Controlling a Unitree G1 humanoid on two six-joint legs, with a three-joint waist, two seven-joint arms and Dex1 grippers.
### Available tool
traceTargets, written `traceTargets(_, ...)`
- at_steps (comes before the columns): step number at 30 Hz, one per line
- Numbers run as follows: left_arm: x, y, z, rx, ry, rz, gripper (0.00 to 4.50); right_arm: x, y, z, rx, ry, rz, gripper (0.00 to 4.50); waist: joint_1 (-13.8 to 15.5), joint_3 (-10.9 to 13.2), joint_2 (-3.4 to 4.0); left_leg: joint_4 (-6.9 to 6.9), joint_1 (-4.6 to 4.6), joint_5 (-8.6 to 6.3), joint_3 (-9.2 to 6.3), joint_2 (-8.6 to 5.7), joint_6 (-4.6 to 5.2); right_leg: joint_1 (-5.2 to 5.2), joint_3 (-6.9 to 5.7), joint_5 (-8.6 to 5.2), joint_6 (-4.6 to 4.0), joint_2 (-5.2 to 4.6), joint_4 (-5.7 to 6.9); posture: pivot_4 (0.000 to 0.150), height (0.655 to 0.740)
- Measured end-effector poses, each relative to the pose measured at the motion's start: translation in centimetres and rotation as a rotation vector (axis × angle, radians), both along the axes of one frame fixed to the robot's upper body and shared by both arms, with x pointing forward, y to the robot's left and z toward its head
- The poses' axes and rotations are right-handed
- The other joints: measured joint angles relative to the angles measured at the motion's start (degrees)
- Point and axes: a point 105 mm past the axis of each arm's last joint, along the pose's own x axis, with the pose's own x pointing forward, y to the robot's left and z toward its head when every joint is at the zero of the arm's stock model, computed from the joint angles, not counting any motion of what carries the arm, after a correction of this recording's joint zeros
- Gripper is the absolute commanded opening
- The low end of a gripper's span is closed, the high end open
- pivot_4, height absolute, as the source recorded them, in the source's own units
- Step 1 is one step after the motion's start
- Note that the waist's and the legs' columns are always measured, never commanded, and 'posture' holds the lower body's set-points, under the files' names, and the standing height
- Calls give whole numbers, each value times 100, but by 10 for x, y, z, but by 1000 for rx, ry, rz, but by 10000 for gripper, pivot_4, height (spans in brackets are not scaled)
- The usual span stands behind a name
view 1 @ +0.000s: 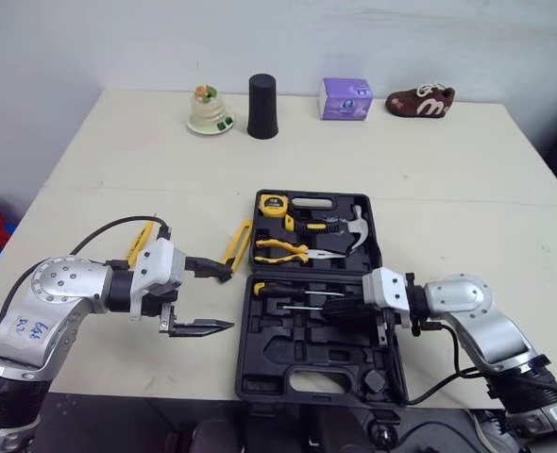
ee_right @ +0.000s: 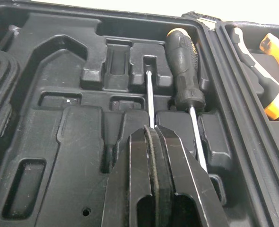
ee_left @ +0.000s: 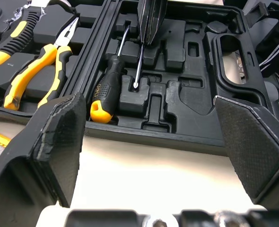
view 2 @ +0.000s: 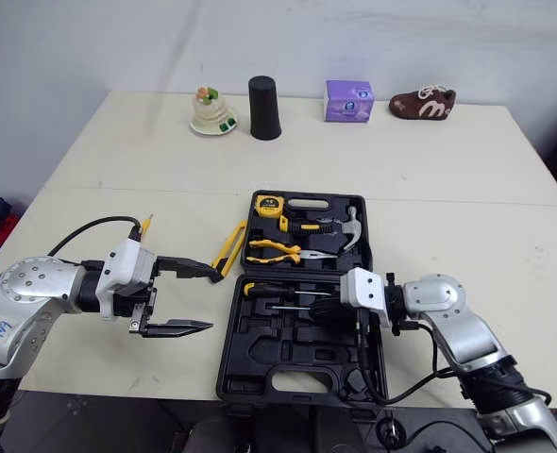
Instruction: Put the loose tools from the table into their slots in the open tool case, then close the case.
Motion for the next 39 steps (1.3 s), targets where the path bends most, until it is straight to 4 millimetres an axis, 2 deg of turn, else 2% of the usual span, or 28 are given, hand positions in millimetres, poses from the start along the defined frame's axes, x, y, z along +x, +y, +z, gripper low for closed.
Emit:
traceTargets(4,1,0,0,2,-14,3,45000,0,4,2,35,33,-20,813,-11,-12,-16,-4,11,-14,-6,28,0,10,-19,-9,-17,-9,3,1500,7400)
traceTargets(8,5,5,-2,-7,-20,37,45000,-9,-4,11,132,84,-46,813,22,6,13,-13,-6,-12,-12,30,-11,-8,-10,-22,-39,-5,9,1500,7400)
traceTargets(10,8,11,-2,-27,-38,84,45000,-13,-20,32,196,53,-80,813,45,23,41,-13,-15,-12,-10,28,-11,-17,-4,-24,-39,-3,6,1500,7400)
traceTargets(11,12,17,-2,-48,-37,128,45000,-13,-34,45,208,31,-118,813,54,28,48,-13,-15,-13,-9,25,-9,-17,-3,-24,-38,-3,6,1500,7400)
traceTargets(14,21,38,-3,-103,-28,287,45000,-19,-71,65,207,-25,-232,9724,101,29,46,-17,-15,-19,-13,27,-2,-11,0,-24,-38,2,-11,1500,7400)
traceTargets(17,32,67,-6,-143,-70,471,45000,-26,-107,71,166,-96,-350,23546,132,30,46,-20,-14,-23,-11,18,4,-9,-2,-20,-31,8,-22,1500,7400)
traceTargets(18,34,80,-6,-143,-100,538,45000,-28,-123,73,137,-127,-399,28698,137,30,46,-24,-11,-23,-10,9,5,-7,-6,-20,-30,7,-26,1500,7400)
traceTargets(19,36,102,-7,-137,-137,636,45000,-30,-148,75,97,-162,-486,34927,133,30,45,-30,-7,-23,-7,7,5,-5,-5,-18,-27,5,-34,1500,7400)
traceTargets(21,35,135,-9,-130,-182,769,45000,-33,-186,79,59,-210,-629,43301,124,31,45,-38,-2,-24,-2,1,7,-6,-5,-18,-26,-1,-40,1500,7400)
traceTargets(23,30,169,-15,-130,-193,912,45000,-42,-225,84,23,-258,-775,44326,116,31,44,-61,4,-24,0,-3,14,-6,-3,-18,-27,-11,-49,1500,7400)
traceTargets(25,22,203,-23,-154,-175,1058,45000,-55,-254,83,-7,-291,-880,44326,114,29,41,-77,6,-23,-2,-1,15,-6,-6,-19,-28,-11,-59,1500,7400)
traceTargets(28,6,247,-29,-174,-167,1239,45000,-76,-290,74,-49,-299,-1012,44326,106,31,39,-90,5,-23,-2,14,11,-6,-18,-20,-30,-10,-73,1500,7400)
traceTargets(30,-4,267,-31,-146,-178,1314,45000,-89,-318,72,-57,-331,-1146,44326,84,31,39,-90,6,-18,5,17,-1,-7,-29,-19,-30,-13,-74,1500,7400)
traceTargets(34,-24,302,-40,-100,-192,1482,45000,-126,-373,70,-98,-374,-1435,44326,39,31,40,-92,10,-24,2,15,-9,-3,-30,-24,-39,-27,-79,1500,7400)
traceTargets(36,-29,307,-45,-99,-179,1516,45000,-139,-388,68,-107,-391,-1527,44326,-3,31,39,-91,12,-38,-4,16,-33,3,-30,-25,-40,-29,-78,1500,7400)
traceTargets(39,-26,303,-46,-90,-174,1499,45000,-148,-396,66,-113,-398,-1581,44326,-55,29,36,-91,15,-35,-5,18,-28,6,-31,-21,-35,-27,-72,1500,7400)
